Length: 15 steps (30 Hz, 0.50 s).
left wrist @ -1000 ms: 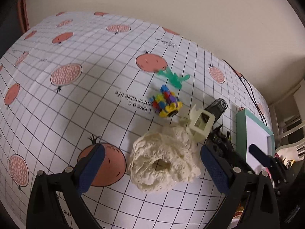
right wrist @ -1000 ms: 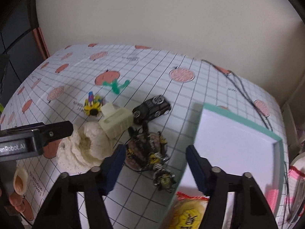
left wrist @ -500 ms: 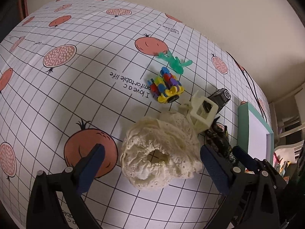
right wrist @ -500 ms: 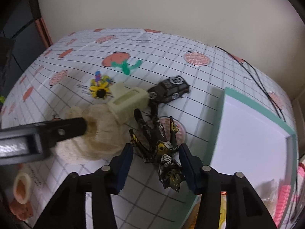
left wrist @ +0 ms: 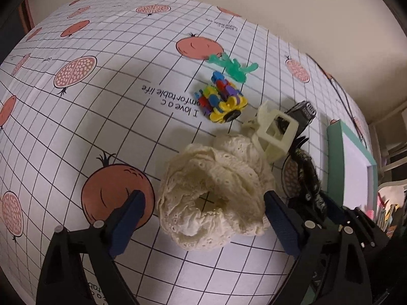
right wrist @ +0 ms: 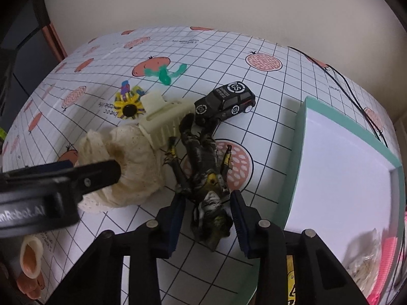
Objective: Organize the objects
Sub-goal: 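Close left tool on lace cloth while right tool closes on action figure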
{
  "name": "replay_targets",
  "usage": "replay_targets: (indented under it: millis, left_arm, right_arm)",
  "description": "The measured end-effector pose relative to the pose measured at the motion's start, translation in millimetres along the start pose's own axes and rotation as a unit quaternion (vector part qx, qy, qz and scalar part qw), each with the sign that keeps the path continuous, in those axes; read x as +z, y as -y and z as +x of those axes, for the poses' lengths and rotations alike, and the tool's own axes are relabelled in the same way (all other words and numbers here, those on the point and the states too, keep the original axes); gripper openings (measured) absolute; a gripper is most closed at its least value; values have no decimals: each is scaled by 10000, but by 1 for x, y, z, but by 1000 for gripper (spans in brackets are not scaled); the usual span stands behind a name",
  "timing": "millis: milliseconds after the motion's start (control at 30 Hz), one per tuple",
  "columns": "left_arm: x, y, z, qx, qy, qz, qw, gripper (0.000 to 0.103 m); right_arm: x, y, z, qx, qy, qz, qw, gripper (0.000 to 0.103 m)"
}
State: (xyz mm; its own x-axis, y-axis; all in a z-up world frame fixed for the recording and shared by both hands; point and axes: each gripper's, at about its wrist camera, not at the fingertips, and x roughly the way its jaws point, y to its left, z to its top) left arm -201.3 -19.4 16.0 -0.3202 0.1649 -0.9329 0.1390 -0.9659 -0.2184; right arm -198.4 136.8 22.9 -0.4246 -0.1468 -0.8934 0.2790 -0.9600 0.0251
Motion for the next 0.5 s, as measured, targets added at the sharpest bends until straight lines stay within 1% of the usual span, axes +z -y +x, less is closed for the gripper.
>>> replay_targets:
  millis: [33,133,167,200,233,300,333,400,433,467,500]
  left_arm:
    - [0,1,0,22,23,29,10000,92]
    - [-1,3,-1,97,44,114,9999,84]
    - [-1,4,-2,101,51,144,9998,80]
    - [-1,5,-3,91,54,177,9998,74]
    - [-1,6,-3,86,56,207,9997,72]
    - [-2,8,-3,102,46,273,9996,62]
    - [-2,10,-4,105,42,306,9995,58]
    - [-2,13,-4,30,22,358,9994,42]
    - [-2,14,-5,-33,2,358,9994,38]
    - [-3,15,-5,-105,-24,343,9994,33]
    - [-3,16,-5,-157,-38,324,9993,31]
  right_arm:
    - [0,-1,0,-1,4,3,10000,40]
    - [-1,1,-2,1,7,26,10000,39]
    - [-1,1,-2,-10,8,30,10000,36]
    - [-1,1,-2,-20,1,35,10000,36]
    - [0,1,-1,-17,-3,35,10000,36]
    - [0,1,-2,-20,-3,32,10000,36]
    - [0,1,-2,-16,-6,46,10000,36]
    - [0,3,-3,7,-6,106,9999,34]
    - [0,4,-3,17,-12,134,9999,31]
    - [0,6,-3,55,-20,185,9998,31]
    - [0,7,-3,96,-23,218,9997,31]
